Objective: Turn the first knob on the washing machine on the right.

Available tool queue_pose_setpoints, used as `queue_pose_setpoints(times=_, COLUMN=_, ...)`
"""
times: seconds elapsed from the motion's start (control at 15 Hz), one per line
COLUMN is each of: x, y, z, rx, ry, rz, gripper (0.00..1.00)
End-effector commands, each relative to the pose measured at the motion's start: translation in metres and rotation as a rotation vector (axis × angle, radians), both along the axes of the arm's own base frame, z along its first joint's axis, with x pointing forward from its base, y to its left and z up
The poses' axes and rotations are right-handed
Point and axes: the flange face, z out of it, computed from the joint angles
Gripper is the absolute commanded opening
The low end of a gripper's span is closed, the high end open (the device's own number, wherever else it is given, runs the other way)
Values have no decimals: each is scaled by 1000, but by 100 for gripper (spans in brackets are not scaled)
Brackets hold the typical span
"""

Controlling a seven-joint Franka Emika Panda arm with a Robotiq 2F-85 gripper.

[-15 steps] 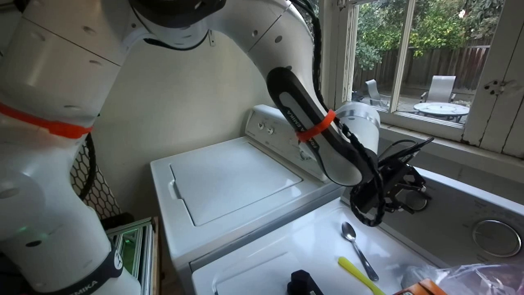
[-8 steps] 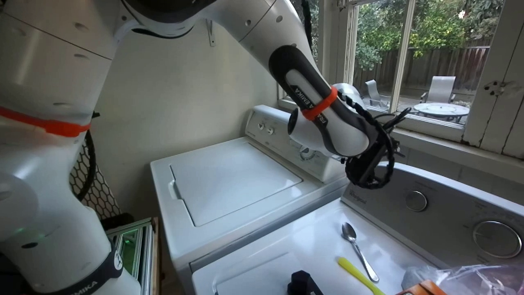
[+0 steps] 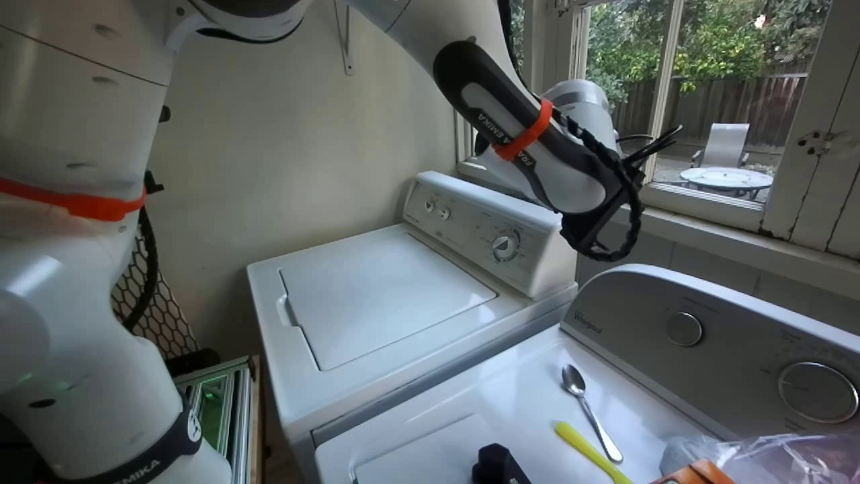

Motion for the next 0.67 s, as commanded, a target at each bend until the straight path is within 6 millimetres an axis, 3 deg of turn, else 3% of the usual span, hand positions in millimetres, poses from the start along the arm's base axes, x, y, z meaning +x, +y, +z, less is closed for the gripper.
queue_pose_setpoints(times=0.0, x=-23, y=-52, z=5, rx=-54, ry=53, rz=-160, gripper=100)
queue_pose_setpoints(times=0.27, x=-53, y=-88, z=1, rx=-110, ry=123, rz=-353, gripper=100)
queue_pose_setpoints(times=0.4, x=-67, y=-88, z=6, rx=-148, ry=168, rz=-442, gripper=100)
queue_pose_setpoints(times=0.6, x=-76, y=-81, z=29, rx=-204, ry=254, rz=-580, gripper=100)
